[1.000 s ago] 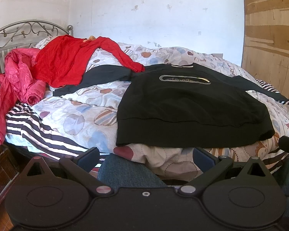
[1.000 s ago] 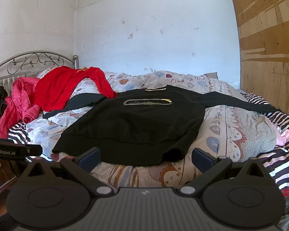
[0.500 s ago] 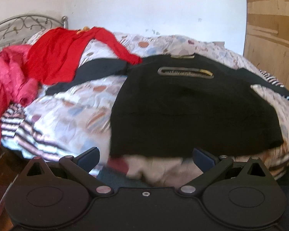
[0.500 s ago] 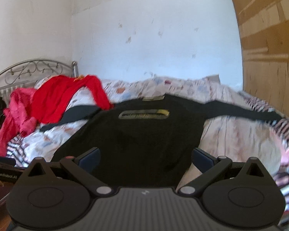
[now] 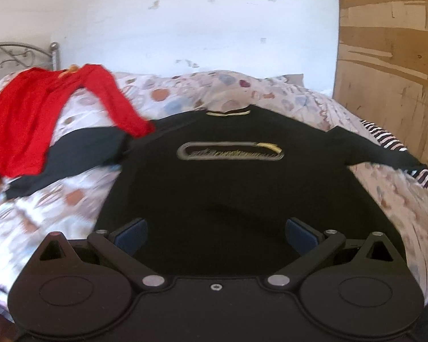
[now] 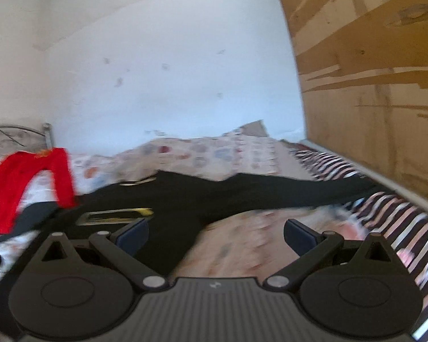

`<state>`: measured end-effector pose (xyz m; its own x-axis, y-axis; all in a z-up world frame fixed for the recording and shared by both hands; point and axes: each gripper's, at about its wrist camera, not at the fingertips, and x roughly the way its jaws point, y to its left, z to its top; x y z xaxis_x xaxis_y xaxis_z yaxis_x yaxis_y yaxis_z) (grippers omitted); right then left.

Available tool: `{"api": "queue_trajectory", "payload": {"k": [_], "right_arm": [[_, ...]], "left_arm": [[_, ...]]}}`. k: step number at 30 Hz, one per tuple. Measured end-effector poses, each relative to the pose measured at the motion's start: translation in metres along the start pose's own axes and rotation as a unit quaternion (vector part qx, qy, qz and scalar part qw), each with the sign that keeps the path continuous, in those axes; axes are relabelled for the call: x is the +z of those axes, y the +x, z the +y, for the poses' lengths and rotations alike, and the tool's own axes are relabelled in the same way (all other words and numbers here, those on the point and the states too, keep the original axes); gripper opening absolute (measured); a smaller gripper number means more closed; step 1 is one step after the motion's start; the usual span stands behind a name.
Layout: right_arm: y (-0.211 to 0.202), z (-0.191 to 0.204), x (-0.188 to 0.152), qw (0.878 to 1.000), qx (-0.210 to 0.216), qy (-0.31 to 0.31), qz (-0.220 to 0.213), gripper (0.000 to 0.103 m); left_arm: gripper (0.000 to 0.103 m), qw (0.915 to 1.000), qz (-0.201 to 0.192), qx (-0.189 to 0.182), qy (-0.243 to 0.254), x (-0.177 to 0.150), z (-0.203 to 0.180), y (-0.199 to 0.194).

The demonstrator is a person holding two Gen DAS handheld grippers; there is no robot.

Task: Fold small clothes
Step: 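Move both tools toward the black shirt, right tool reaching its sleeve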

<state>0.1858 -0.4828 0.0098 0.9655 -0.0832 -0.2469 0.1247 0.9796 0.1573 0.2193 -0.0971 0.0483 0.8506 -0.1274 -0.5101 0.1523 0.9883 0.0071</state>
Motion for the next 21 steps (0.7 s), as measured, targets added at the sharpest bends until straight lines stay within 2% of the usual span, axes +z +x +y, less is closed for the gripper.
{"api": "queue_trajectory", "payload": {"k": [2,6,8,12,18,21], "right_arm": [[0.017,-0.023,0.003,1.000,-0.021,-0.018,-0.007,0.103],[0.056,-0.067,0.013,0.999,-0.040,-0.021,0.017,0.103],[0.079,-0.096,0.019,0.998,-0.055,0.001,0.040,0.103],[0.116,-0.156,0.026,0.993,-0.091,0.070,0.036,0.103],[0.177,-0.231,0.036,0.978,-0.152,0.131,0.057,0.103],[0.211,-0.262,0.035,0.966,-0.180,0.168,0.082,0.097]], "left_arm": [[0.102,1.0000,0.000,-0.005,0.002,0.010,-0.011,0.021],[0.102,0.9999,0.003,-0.015,0.005,0.023,-0.032,0.061],[0.102,0.9997,0.009,-0.021,0.007,0.026,-0.039,0.080],[0.102,0.9989,0.032,-0.034,0.003,0.030,-0.050,0.113],[0.102,0.9981,0.049,-0.036,0.006,0.034,-0.063,0.143],[0.102,0.9978,0.057,-0.034,0.008,0.034,-0.067,0.152]]}}
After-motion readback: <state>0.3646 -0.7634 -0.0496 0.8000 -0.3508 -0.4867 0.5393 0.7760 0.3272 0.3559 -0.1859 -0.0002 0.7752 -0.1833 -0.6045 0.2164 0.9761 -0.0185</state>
